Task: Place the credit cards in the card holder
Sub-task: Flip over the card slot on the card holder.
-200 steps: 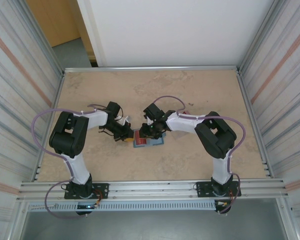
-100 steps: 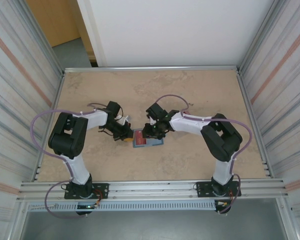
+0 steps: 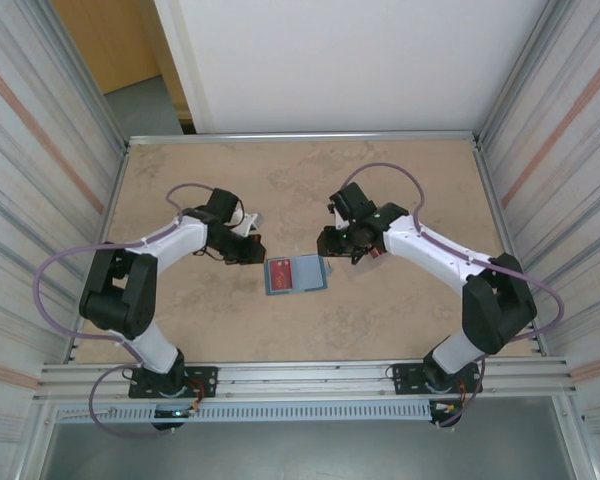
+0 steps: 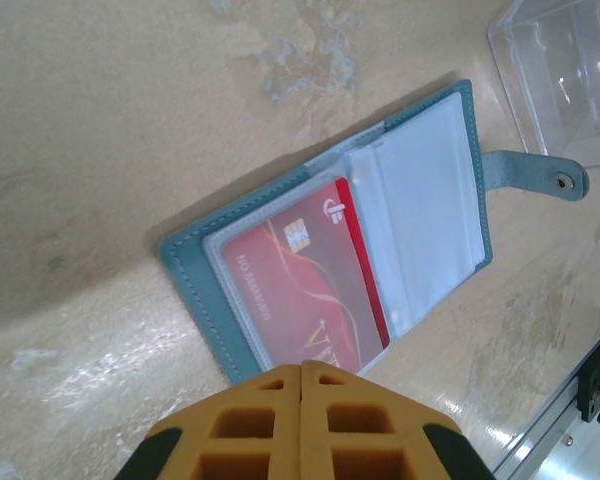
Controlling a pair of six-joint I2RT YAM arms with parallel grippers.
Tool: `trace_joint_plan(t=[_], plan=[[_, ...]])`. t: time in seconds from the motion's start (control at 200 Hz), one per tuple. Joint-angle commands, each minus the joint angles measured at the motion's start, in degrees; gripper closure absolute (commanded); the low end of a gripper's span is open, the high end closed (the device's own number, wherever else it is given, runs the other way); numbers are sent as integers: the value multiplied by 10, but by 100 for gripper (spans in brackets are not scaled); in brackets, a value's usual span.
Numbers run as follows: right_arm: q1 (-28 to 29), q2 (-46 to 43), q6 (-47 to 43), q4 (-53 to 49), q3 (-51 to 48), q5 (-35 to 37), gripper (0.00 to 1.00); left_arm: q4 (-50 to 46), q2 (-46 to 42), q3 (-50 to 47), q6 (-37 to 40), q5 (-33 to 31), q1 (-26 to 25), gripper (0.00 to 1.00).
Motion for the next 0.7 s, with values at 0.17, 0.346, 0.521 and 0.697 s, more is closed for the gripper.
trace_joint_plan(t=[0.17,0.346,0.521,0.697], plan=[[-4,-49,-19,-2,-46,10,64,-72,17,99,105,-82,-107,85],[-32,-127,-15,14,-94,-2,57,-132,87,194,142,-167,-197,63],[-78,-232,-9,18,-157,-17,44,-161,144,245,170,-263,-250,42],[-120,-317,-6,15,-212,-27,35,-163,166,251,182,-285,-266,39]])
